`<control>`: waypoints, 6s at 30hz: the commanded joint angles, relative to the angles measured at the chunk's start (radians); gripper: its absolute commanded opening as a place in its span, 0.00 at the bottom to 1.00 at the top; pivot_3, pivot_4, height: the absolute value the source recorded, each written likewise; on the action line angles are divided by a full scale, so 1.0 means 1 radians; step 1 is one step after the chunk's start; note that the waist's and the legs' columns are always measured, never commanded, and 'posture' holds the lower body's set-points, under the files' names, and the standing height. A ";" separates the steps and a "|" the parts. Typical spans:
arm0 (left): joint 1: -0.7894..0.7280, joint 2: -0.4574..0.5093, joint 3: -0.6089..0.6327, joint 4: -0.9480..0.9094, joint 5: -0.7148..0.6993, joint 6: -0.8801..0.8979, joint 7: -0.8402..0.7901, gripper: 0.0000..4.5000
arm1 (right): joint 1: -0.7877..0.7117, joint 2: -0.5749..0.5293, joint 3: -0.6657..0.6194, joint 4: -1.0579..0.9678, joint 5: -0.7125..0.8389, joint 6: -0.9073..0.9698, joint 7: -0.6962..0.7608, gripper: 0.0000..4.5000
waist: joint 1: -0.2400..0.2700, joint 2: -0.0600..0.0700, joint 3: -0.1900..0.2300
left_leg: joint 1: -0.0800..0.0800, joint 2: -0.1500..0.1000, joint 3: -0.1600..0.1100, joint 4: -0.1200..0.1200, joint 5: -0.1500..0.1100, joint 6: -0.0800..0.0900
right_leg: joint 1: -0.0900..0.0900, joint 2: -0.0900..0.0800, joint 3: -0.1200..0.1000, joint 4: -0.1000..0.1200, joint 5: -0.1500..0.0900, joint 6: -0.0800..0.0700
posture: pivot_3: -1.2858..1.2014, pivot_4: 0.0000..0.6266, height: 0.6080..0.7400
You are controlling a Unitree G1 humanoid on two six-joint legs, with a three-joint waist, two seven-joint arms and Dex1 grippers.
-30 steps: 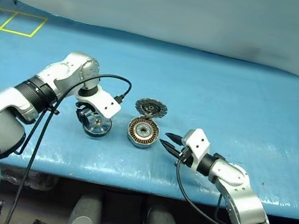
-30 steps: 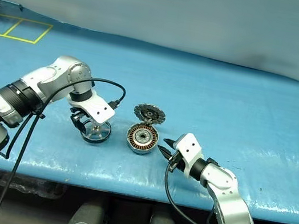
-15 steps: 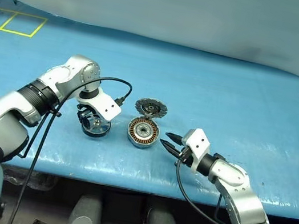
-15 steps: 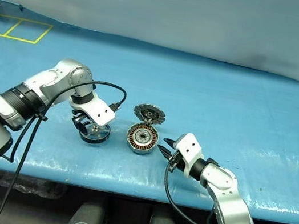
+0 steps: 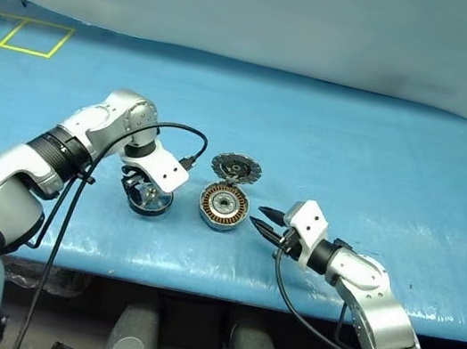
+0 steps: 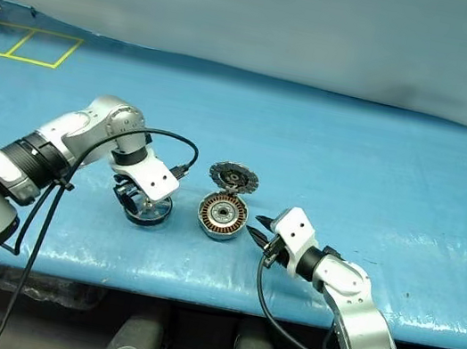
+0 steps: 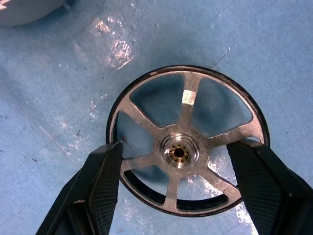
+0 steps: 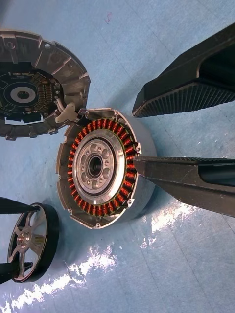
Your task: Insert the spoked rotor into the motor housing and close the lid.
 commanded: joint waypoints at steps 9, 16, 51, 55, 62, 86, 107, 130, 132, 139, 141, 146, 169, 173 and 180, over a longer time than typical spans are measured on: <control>0.016 0.005 0.020 0.015 0.039 -0.037 -0.002 0.47 | 0.000 0.000 -0.012 -0.037 0.001 -0.008 -0.004 0.30 | 0.001 0.001 -0.001 | 0.001 0.000 0.000 0.000 0.000 0.000 | 0.001 0.000 0.000 0.000 0.000 0.000 | 0.52 0.24 1.00; 0.032 0.000 0.042 0.028 0.064 -0.056 -0.002 0.40 | 0.000 0.000 -0.013 -0.038 0.000 -0.008 -0.006 0.30 | 0.001 0.002 -0.001 | 0.003 0.000 0.000 0.001 0.000 0.000 | 0.003 0.000 0.000 0.001 0.000 0.000 | 0.52 0.24 1.00; 0.189 -0.048 0.433 0.064 -0.233 -0.134 0.066 0.40 | 0.020 0.018 -0.043 -0.025 -0.016 -0.041 -0.047 0.30 | 0.005 0.006 -0.004 | -0.001 -0.001 0.000 -0.001 0.001 0.002 | 0.000 0.000 0.002 0.000 0.000 0.000 | 0.52 0.24 1.00; 0.220 -0.058 0.490 0.030 -0.291 -0.055 0.081 0.40 | 0.038 0.023 -0.059 -0.028 -0.019 -0.054 -0.065 0.30 | 0.005 0.006 -0.004 | 0.000 -0.001 0.000 0.000 0.001 0.002 | 0.001 0.000 0.002 0.000 0.000 0.000 | 0.52 0.24 1.00; 0.241 -0.075 0.513 -0.001 -0.323 0.005 0.076 0.40 | 0.070 0.037 -0.071 -0.024 -0.016 -0.078 -0.080 0.30 | 0.004 0.006 -0.004 | 0.000 -0.002 0.000 0.001 0.001 0.002 | 0.001 0.000 0.002 0.000 0.000 0.000 | 0.52 0.24 1.00; 0.186 -0.203 0.514 0.032 -0.328 -0.016 0.114 0.40 | 0.111 0.108 -0.058 0.067 0.045 -0.228 0.022 0.30 | 0.002 0.006 -0.004 | 0.000 -0.002 0.000 0.001 0.001 0.002 | 0.001 0.000 0.002 0.000 0.000 0.001 | 0.52 0.24 1.00; 0.130 -0.261 0.495 0.116 -0.297 -0.069 0.090 0.40 | 0.151 0.146 -0.055 0.134 0.048 -0.312 0.033 0.30 | 0.001 0.006 -0.004 | 0.000 -0.002 0.000 0.000 0.001 0.002 | 0.001 0.000 0.002 0.000 0.000 0.001 | 0.52 0.24 1.00; 0.116 -0.300 0.472 0.198 -0.240 -0.151 0.100 0.40 | 0.154 0.149 -0.057 0.139 0.037 -0.326 0.006 0.30 | 0.001 0.006 -0.004 | 0.000 -0.002 0.000 0.000 0.001 0.002 | 0.001 0.000 0.002 0.000 0.000 0.001 | 0.52 0.24 1.00; 0.113 -0.302 0.472 0.203 -0.237 -0.155 0.101 0.40 | 0.154 0.149 -0.057 0.139 0.037 -0.327 0.005 0.30 | 0.001 0.006 -0.004 | 0.000 -0.002 0.000 0.000 0.001 0.002 | 0.001 0.000 0.002 0.000 0.000 0.001 | 0.52 0.24 1.00; 0.101 -0.308 0.474 0.224 -0.217 -0.175 0.112 0.61 | 0.153 0.151 -0.055 0.142 0.036 -0.332 0.000 0.30 | 0.000 0.006 -0.004 | 0.000 -0.002 0.000 0.000 0.001 0.002 | 0.001 0.000 0.002 0.000 0.000 0.001 | 0.52 0.24 1.00; 0.100 -0.310 0.477 0.225 -0.210 -0.181 0.131 0.68 | 0.152 0.152 -0.055 0.142 0.036 -0.332 -0.001 0.30 | 0.001 0.006 -0.004 | 0.000 -0.002 0.000 0.000 0.001 0.002 | 0.001 0.000 0.002 0.000 0.000 0.001 | 0.52 0.24 1.00; 0.099 -0.312 0.480 0.232 -0.215 -0.185 0.137 0.68 | 0.154 0.152 -0.055 0.146 0.033 -0.334 -0.002 0.30 | 0.001 0.006 -0.004 | 0.000 -0.002 0.000 0.000 0.001 0.002 | 0.001 0.000 0.002 0.000 0.000 0.001 | 0.52 0.24 1.00; 0.328 -0.251 0.622 -0.092 -0.431 0.162 0.187 0.68 | 0.097 0.144 -0.082 0.132 0.029 -0.212 -0.058 0.30 | -0.002 0.006 -0.004 | 0.001 -0.002 0.000 0.000 0.001 0.002 | 0.001 0.000 0.002 0.000 0.000 0.001 | 0.52 0.24 1.00; 0.390 -0.256 0.658 -0.129 -0.468 0.217 0.238 0.68 | 0.076 0.144 -0.081 0.127 0.042 -0.187 -0.050 0.30 | -0.002 0.006 -0.004 | 0.001 -0.002 0.000 -0.001 0.001 0.002 | 0.001 0.000 0.002 0.000 0.000 0.001 | 0.52 0.24 1.00; 0.498 -0.274 0.723 -0.179 -0.530 0.279 0.337 0.68 | 0.056 0.145 -0.086 0.124 0.050 -0.176 -0.051 0.01 | -0.003 0.006 -0.004 | 0.001 -0.002 0.000 -0.001 0.001 0.002 | 0.002 0.000 0.002 0.000 0.000 0.001 | 0.52 0.24 1.00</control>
